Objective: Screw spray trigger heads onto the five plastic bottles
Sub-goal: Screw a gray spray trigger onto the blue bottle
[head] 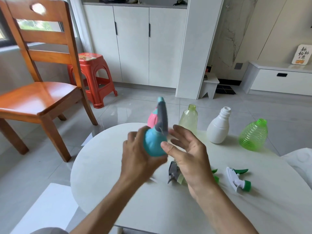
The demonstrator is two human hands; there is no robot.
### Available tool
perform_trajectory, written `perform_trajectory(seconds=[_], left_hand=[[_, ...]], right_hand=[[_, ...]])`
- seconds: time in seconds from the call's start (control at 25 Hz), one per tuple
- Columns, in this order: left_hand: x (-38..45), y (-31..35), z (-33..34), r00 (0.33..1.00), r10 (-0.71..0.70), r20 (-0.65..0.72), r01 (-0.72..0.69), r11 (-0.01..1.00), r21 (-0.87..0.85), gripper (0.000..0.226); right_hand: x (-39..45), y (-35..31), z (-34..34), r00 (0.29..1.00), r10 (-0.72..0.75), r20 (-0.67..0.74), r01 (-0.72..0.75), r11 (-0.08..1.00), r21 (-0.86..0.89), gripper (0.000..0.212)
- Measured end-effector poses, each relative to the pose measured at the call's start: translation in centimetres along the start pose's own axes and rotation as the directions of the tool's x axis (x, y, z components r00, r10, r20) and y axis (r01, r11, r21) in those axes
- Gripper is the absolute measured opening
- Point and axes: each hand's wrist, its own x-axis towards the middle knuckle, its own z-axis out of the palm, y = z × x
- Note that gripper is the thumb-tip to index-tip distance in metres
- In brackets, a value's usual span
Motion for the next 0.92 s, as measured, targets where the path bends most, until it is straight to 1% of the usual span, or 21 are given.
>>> perform_trajectory(seconds=[0.04, 0.12, 0.24, 0.36, 0.48, 0.6, 0.72, 0.8, 0.84, 0.92], left_hand=[[1.9, -1.1, -0.9, 0.999, -0.024, -0.022, 0.024, 0.999, -0.024, 0.085], [6.1, -3.6, -2.6, 0.997, -0.074, -0.032, 0.071, 0.995, -0.069, 0.084], [11.4, -7.5, -3.2, 0.990, -0.140, 0.015, 0.141, 0.989, -0.050, 0.082], [14.3, -11.0, -1.7, 0.966, -0.240, 0.097, 0.250, 0.962, -0.111, 0.081], [16.5, -13.3, -0.4, 0.953, -0.248, 0.174, 0.275, 0.950, -0.148, 0.080], [17.8, -14.4, 0.1, 0.944, -0.247, 0.218, 0.290, 0.936, -0.199, 0.081], [17.8, -14.4, 0.1, 0.938, -0.257, 0.233, 0.302, 0.934, -0.188, 0.083], [17.2, -14.4, 0.0, 0.927, -0.280, 0.251, 0.326, 0.930, -0.168, 0.092], [16.7, -14.5, -0.1, 0.912, -0.311, 0.268, 0.361, 0.919, -0.160, 0.102], [15.2, -14.8, -0.6, 0.851, -0.435, 0.295, 0.482, 0.870, -0.109, 0.123]], right_hand=[[0.1, 0.1, -0.5, 0.998, 0.043, 0.040, -0.041, 0.998, -0.053, 0.045], [0.3, 0.6, -1.5, 0.988, 0.125, 0.089, -0.113, 0.985, -0.129, 0.036], [0.2, 1.5, -2.2, 0.965, 0.224, 0.134, -0.189, 0.953, -0.237, 0.024], [0.0, 2.3, -2.6, 0.956, 0.241, 0.168, -0.159, 0.905, -0.394, 0.024], [0.2, 3.1, -2.6, 0.949, 0.254, 0.188, -0.130, 0.855, -0.503, 0.031], [0.7, 3.4, -2.3, 0.945, 0.256, 0.203, -0.103, 0.823, -0.559, 0.029], [0.8, 3.3, -2.0, 0.939, 0.264, 0.220, -0.100, 0.823, -0.560, 0.023], [0.8, 3.2, -1.8, 0.944, 0.257, 0.207, -0.095, 0.812, -0.577, 0.020], [0.8, 3.2, -1.8, 0.949, 0.243, 0.201, -0.076, 0.794, -0.603, 0.019], [0.5, 3.4, -1.2, 0.959, 0.194, 0.204, 0.000, 0.724, -0.690, 0.021]])
